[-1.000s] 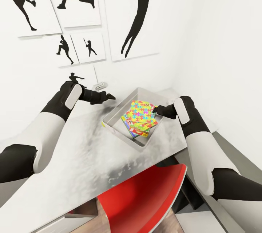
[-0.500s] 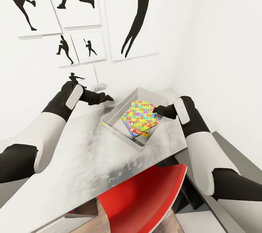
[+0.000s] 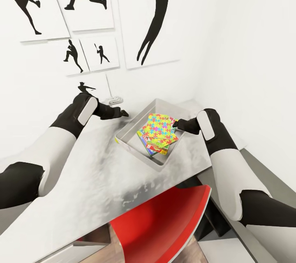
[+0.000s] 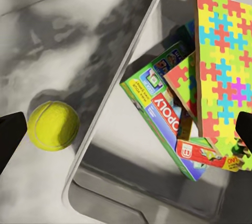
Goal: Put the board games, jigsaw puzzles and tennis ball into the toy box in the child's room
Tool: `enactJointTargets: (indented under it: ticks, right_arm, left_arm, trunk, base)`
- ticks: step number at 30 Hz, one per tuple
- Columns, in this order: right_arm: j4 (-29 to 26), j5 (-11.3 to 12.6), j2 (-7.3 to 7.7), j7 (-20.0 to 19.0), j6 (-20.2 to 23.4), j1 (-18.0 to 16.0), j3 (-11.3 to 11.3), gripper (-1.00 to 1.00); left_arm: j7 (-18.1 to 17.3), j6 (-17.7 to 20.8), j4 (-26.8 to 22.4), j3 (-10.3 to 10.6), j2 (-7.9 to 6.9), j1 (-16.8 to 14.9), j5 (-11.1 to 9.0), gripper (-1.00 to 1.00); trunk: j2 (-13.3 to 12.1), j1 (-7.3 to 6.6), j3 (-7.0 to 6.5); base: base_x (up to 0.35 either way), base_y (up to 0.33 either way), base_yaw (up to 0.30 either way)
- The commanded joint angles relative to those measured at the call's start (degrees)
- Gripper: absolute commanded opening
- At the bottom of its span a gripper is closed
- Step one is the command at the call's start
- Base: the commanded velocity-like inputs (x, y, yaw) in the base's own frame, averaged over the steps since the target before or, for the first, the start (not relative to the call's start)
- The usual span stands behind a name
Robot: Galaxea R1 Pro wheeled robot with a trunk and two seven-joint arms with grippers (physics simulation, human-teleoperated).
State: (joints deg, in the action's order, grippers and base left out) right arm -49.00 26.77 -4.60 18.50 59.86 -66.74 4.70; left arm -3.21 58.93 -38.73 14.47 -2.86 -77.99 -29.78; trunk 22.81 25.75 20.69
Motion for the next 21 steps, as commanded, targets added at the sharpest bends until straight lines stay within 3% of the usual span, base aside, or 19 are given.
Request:
enactJointTargets:
  ticks: [1, 11, 21]
  right_arm:
    - [0.0, 0.6, -0.04, 0.6, 0.1, -0.1, 0.2, 1.00]
    - [0.0, 0.7, 0.03, 0.5, 0.1, 0.0, 0.3, 1.00]
    - [0.0, 0.7, 0.08, 0.5, 0.1, 0.2, 0.3, 1.00]
  left_arm:
    - [-0.3, 0.1, 0.0, 0.3, -0.06, -0.1, 0.3, 1.00]
    - [-0.3, 0.0, 0.0, 0.6, 1.11, -0.1, 0.3, 1.00]
    - [-0.3, 0.0, 0.0, 0.6, 1.34, -0.1, 0.3, 1.00]
  trunk:
    - [0.1, 0.03, 0.10]
    - [0.1, 0.03, 0.25]
    - [0.1, 0.03, 0.46]
  base:
    - [0.000, 0.000, 0.000]
    - [0.000, 0.000, 0.000]
    - [0.000, 0.000, 0.000]
